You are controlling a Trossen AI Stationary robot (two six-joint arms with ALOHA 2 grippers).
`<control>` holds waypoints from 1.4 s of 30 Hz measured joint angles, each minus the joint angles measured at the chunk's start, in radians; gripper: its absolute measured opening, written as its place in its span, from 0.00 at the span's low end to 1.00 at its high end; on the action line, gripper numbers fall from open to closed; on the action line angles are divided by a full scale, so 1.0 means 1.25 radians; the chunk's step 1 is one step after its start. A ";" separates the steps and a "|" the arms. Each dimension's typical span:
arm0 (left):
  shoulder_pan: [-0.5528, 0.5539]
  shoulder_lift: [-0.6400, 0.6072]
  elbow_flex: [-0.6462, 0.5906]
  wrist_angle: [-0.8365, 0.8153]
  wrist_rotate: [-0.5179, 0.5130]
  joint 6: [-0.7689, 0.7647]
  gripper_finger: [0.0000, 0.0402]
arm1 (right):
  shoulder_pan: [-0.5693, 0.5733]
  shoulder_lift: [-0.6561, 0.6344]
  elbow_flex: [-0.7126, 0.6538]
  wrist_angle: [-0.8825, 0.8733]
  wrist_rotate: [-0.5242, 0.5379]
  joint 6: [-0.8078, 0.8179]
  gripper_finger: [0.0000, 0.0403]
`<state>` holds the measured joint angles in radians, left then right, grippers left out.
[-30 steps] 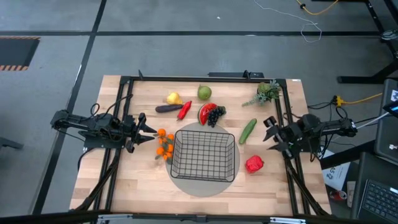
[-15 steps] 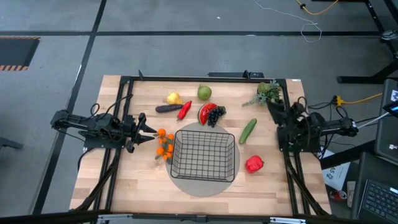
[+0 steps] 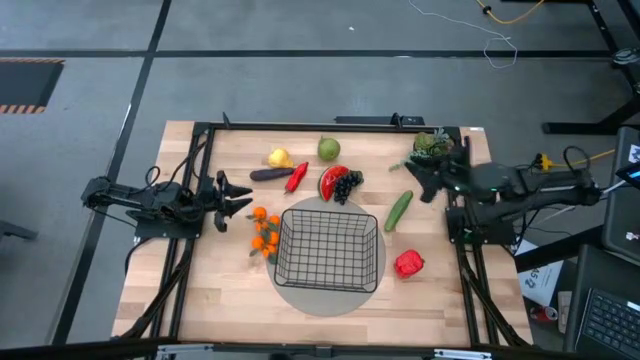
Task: Build produce basket
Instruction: Put the violet eggplant into the black wire basket
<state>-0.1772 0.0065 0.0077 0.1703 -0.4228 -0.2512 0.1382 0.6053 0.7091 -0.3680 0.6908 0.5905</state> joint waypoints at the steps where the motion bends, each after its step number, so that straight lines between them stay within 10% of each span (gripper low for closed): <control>1: 0.000 0.000 0.000 0.000 -0.004 0.000 0.35 | -0.010 0.044 0.044 -0.075 0.008 0.025 0.40; 10: 0.000 0.000 0.000 0.000 -0.008 0.000 0.35 | -0.185 0.383 0.324 -0.677 -0.284 0.161 0.40; 18: 0.000 0.000 0.000 0.000 -0.016 0.000 0.35 | -0.266 0.533 0.295 -0.758 -0.595 0.077 0.40; 42: 0.000 0.000 0.000 -0.001 -0.017 0.000 0.35 | -0.388 0.682 0.267 -0.672 -0.634 -0.021 0.40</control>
<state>-0.1772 0.0063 0.0074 0.1692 -0.4438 -0.2515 -0.3472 1.4582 1.0424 -1.2079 -0.1011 0.5648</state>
